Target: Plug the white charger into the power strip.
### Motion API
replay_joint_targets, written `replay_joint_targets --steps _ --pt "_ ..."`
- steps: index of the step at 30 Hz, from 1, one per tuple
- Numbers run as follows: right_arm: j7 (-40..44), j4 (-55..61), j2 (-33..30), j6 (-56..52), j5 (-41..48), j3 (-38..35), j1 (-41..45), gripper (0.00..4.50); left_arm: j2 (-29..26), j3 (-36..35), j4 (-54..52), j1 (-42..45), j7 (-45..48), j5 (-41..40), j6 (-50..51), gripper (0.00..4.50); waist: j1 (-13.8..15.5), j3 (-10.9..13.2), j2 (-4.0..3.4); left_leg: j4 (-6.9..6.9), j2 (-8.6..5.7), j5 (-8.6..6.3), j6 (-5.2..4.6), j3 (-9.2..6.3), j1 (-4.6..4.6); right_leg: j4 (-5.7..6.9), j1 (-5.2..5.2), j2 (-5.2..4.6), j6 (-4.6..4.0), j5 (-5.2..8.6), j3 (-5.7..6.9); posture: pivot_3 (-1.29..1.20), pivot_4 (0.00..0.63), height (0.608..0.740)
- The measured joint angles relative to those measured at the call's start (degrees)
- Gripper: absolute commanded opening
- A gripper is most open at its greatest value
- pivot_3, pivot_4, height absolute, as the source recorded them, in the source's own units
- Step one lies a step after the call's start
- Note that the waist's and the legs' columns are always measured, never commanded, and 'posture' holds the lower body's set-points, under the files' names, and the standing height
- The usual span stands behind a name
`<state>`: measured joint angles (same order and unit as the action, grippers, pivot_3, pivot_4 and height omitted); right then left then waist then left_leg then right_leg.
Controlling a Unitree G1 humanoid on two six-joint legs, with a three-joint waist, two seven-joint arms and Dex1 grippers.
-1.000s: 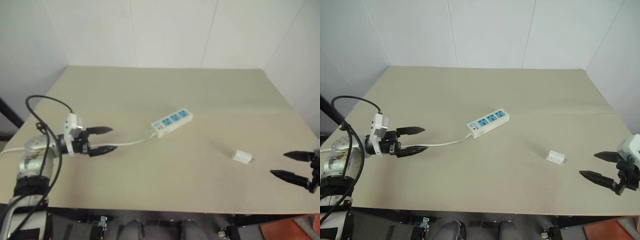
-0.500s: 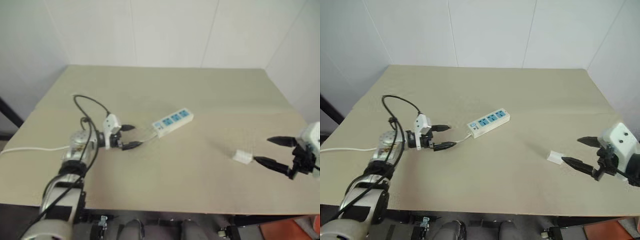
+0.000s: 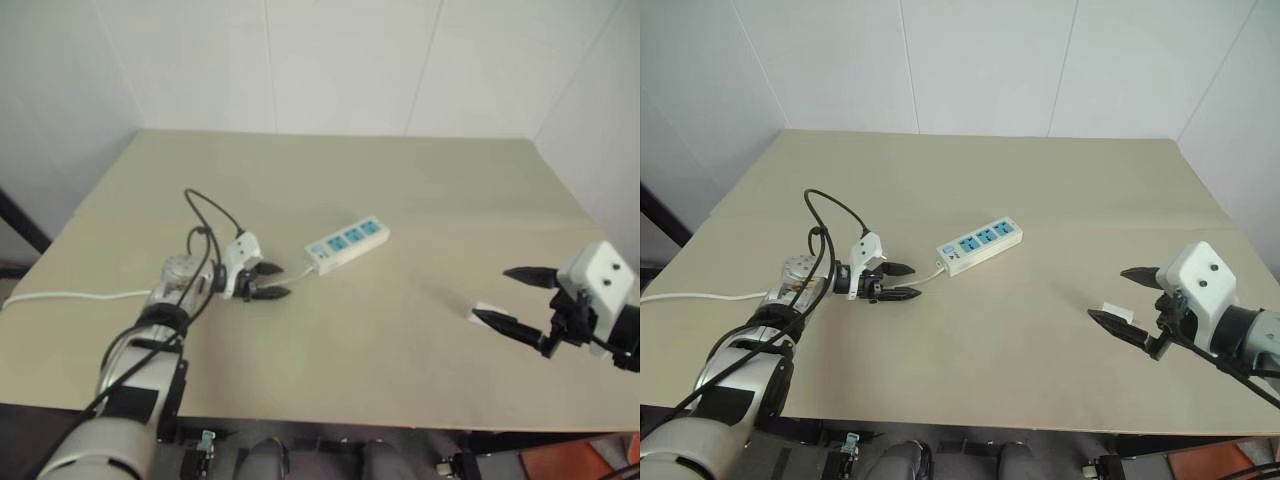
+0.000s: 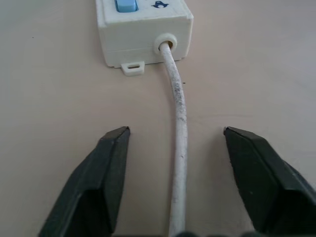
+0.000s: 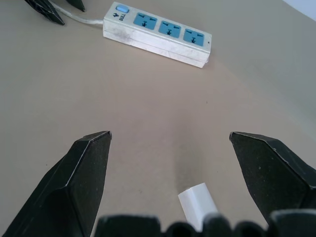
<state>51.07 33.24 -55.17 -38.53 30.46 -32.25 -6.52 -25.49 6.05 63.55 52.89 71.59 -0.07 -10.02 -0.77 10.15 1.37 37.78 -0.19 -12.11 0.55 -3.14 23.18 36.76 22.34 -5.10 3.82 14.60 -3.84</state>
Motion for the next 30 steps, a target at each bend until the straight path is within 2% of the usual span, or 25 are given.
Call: replay_joint_targets --steps 6,7,9,13,15,17,22,26,30 --pt "-0.66 -0.49 0.19 0.08 -0.02 2.04 1.26 4.5 -0.06 0.24 0.48 -0.05 -1.33 0.95 -2.21 0.21 -0.1 -0.04 0.0 0.0 0.0 0.0 0.0 0.01 -0.07 0.02 -0.05 0.0 0.02 0.01 0.0 0.0 0.15 0.74" --pt "-0.81 -0.73 0.19 0.17 -0.03 2.72 1.73 4.5 -0.06 0.36 0.47 -0.13 -1.41 1.0 -2.42 0.03 -0.11 -0.05 0.0 0.0 0.01 0.0 0.0 0.01 -0.09 0.03 -0.06 0.0 0.1 0.05 0.0 0.0 0.15 0.74" --pt "-1.13 -1.43 0.19 0.5 -0.24 4.12 2.55 4.5 -0.33 0.31 -0.09 -0.68 -0.76 0.89 -2.63 0.03 -0.2 -0.1 0.01 0.0 0.02 0.0 0.0 0.01 -0.11 0.04 -0.06 0.02 0.26 0.15 -0.01 0.0 0.15 0.74" --pt "-1.04 -2.22 0.19 0.85 -0.47 6.12 3.21 4.5 -2.07 -0.66 -5.6 -4.89 5.58 -1.73 -1.25 0.03 -0.59 -0.13 -0.03 -0.02 0.02 -0.01 -0.02 0.02 -0.08 0.03 -0.03 0.01 -0.06 -0.03 -0.02 0.0 0.15 0.74" --pt "-1.04 -2.23 0.19 0.99 -0.47 6.69 3.33 4.5 -3.89 -1.11 -11.14 -8.55 8.87 -3.64 1.13 0.03 -0.84 -0.13 -0.03 -0.02 0.05 -0.03 -0.03 0.02 -0.06 0.03 -0.02 0.01 -0.07 -0.02 -0.02 0.0 0.15 0.74" --pt "-1.11 -2.22 0.23 1.32 -0.53 7.02 3.33 4.5 -7.74 -1.87 -21.17 -15.15 10.62 -5.92 4.99 0.03 -1.58 -0.14 -0.05 -0.07 0.1 -0.06 -0.02 0.01 -0.09 0.02 -0.01 0.02 -0.09 -0.01 -0.04 0.0 0.15 0.74" --pt "-1.16 -2.51 0.99 1.88 -1.11 8.14 3.33 4.5 -13.18 -3.83 -39.43 -27.53 9.69 -9.44 13.93 0.03 -1.6 -0.15 -0.06 -0.06 0.1 -0.06 -0.01 0.02 -0.25 0.07 -0.13 -0.01 -0.1 0.0 -0.05 0.0 0.15 0.74" --pt "-1.11 -3.84 1.23 2.48 -1.45 10.6 5.03 4.5 -13.53 -4.83 -43.84 -31.31 9.59 -13.02 17.57 1.17 -1.35 -0.15 -0.06 -0.05 0.11 -0.06 -0.01 0.04 -0.26 0.07 -0.12 0.01 0.09 0.11 -0.05 0.0 0.15 0.74" --pt "-1.0 -5.62 1.23 3.58 -2.29 11.51 6.34 4.5 -13.02 -6.67 -43.83 -32.78 9.99 -16.14 15.24 2.48 -1.21 -0.14 -0.05 -0.05 0.11 -0.06 -0.01 0.03 -0.2 0.05 -0.07 0.0 -0.13 -0.02 -0.04 0.0 0.15 0.74"
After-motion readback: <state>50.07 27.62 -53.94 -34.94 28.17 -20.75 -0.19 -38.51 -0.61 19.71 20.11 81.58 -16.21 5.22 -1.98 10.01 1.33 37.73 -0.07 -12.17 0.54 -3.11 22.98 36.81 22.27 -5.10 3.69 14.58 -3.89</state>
